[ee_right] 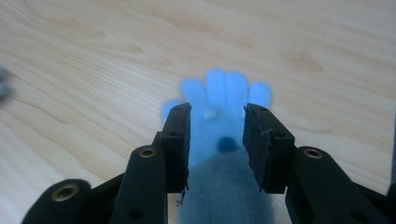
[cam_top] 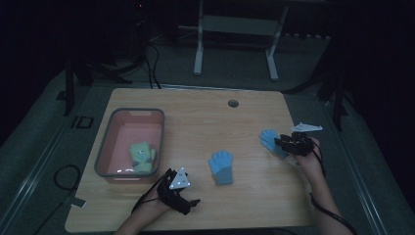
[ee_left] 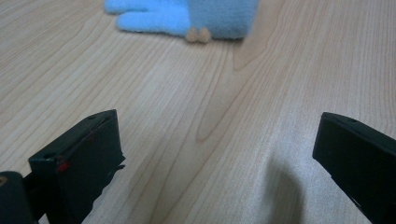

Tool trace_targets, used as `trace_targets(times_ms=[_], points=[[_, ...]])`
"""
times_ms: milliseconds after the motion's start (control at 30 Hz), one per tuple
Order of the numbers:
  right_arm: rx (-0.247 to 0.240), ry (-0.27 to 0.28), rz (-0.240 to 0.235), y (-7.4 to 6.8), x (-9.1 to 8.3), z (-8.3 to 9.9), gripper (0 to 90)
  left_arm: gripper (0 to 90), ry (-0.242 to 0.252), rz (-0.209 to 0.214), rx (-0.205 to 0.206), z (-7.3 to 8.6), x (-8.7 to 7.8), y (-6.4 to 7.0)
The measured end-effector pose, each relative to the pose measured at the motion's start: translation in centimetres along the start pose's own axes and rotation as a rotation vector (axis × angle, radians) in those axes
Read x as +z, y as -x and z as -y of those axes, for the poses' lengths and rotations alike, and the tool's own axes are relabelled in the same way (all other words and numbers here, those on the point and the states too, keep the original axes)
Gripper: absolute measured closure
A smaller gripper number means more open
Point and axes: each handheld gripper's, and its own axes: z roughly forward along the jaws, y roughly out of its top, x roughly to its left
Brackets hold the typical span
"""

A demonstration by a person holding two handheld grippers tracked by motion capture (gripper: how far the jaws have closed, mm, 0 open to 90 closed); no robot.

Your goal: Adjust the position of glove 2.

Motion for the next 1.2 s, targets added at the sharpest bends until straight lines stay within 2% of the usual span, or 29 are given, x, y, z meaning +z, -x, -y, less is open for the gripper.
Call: trace_targets(times_ms=[33,200,300,467,567,667,800,900,1000,1033,1067,1100,1133,1200], points=[[0.005,-0.007,-0.01,0.1,0.3,0.1,61.3,1.7,0.002,0.001,-0.002,0.0,0.0,0.0],[0.01,-0.065,0.005,0.7,1.9,1.0,59.0,1.6,0.002,0.001,0.0,0.0,-0.1,-0.1],[0.0,-0.058,-0.003,0.6,2.3,1.4,60.3,1.7,0.007,0.001,-0.001,0.1,-0.1,-0.1],[0.006,-0.045,0.0,0.5,2.3,1.7,66.7,1.6,0.005,0.001,0.002,0.1,-0.1,-0.1],[0.014,-0.042,0.012,0.2,2.4,1.7,78.5,1.6,0.005,0.0,0.002,0.1,-0.1,-0.1],[0.007,-0.046,0.033,-0.3,2.4,1.7,82.9,1.6,0.005,-0.001,0.002,0.0,-0.1,0.0],[0.079,-0.025,0.112,-1.8,1.5,0.9,86.7,1.6,0.005,-0.004,0.002,0.0,-0.1,0.0],[0.166,0.017,0.128,-3.0,0.1,-0.1,86.8,1.6,0.009,-0.004,0.003,-0.1,-0.2,0.0],[0.228,0.046,0.161,-5.0,-1.5,-1.1,86.8,1.6,0.012,-0.004,0.001,-0.1,-0.2,0.0],[0.228,0.046,0.161,-5.0,-1.5,-1.1,86.8,1.6,0.012,-0.004,0.001,-0.1,-0.2,0.0],[0.229,0.048,0.18,-5.5,-1.9,-1.3,86.8,1.6,0.013,-0.006,0.001,-0.1,-0.2,0.0],[0.261,0.065,0.212,-6.9,-2.7,-1.5,86.9,1.6,0.013,-0.006,0.003,-0.1,-0.3,0.1],[0.269,0.064,0.225,-7.5,-2.8,-1.5,86.9,1.6,0.014,-0.006,0.003,-0.1,-0.3,0.1],[0.311,0.075,0.219,-8.4,-3.1,-1.2,86.9,1.6,0.012,-0.006,0.007,-0.1,-0.2,0.1]])
